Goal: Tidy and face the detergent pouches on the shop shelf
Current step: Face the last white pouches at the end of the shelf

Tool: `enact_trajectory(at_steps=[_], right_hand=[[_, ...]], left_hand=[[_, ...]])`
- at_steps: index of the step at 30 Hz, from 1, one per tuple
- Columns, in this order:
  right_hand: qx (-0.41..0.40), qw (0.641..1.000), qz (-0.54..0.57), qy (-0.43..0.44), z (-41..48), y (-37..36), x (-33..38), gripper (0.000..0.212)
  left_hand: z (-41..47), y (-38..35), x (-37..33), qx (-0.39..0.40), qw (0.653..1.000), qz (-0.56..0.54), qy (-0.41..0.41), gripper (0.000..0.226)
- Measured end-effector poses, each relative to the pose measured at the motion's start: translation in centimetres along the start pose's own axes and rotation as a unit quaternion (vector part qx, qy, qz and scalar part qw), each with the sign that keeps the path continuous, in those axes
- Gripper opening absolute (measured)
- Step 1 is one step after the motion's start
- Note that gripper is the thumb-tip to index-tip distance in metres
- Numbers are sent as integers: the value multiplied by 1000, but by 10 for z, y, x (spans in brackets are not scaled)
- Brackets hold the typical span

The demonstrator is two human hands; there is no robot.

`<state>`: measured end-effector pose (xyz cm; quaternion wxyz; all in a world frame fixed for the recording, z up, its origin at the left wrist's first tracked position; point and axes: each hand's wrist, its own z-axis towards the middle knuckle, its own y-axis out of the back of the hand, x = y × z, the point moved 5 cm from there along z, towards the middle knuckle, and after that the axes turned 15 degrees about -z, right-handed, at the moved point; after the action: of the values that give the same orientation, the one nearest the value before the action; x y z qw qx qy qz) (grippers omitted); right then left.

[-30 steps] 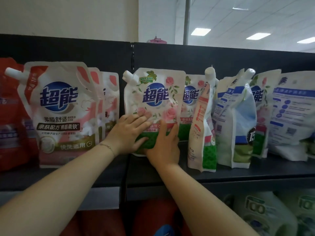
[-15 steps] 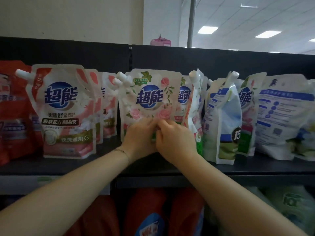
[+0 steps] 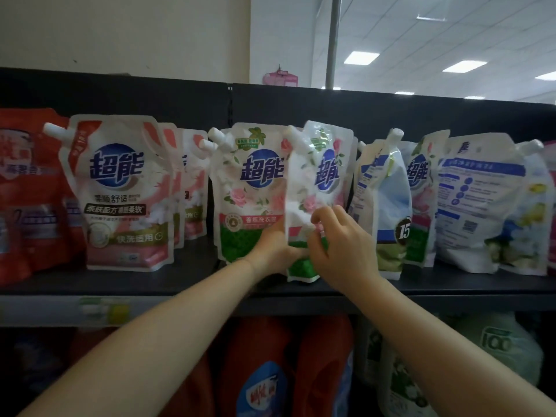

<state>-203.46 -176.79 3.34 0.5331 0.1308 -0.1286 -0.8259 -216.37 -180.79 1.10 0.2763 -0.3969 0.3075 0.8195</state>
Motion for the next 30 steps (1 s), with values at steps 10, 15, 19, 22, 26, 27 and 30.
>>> enact_trajectory(at_steps=[10, 15, 19, 22, 26, 27, 30], right_hand=[[145, 988, -12, 42, -15, -50, 18, 64], [179, 983, 0, 44, -20, -55, 34, 77], [190, 979, -44, 51, -19, -55, 37, 85], [156, 981, -97, 59, -14, -48, 36, 86], [112, 982, -123, 93, -16, -40, 31, 74], [115, 981, -126, 95, -18, -40, 26, 70], [141, 977, -143, 71, -23, -41, 4, 60]], left_hand=[[-27, 94, 24, -5, 995, -81, 65, 57], [-34, 112, 15, -44, 997, -36, 49, 67], [-44, 109, 17, -49, 992, -87, 82, 60], [-44, 99, 21, -66, 988, -113, 82, 54], [-36, 76, 20, -78, 992, -83, 61, 81], [-33, 67, 17, -86, 993, -43, 65, 85], [-26, 35, 1, -137, 976, 158, 56, 77]])
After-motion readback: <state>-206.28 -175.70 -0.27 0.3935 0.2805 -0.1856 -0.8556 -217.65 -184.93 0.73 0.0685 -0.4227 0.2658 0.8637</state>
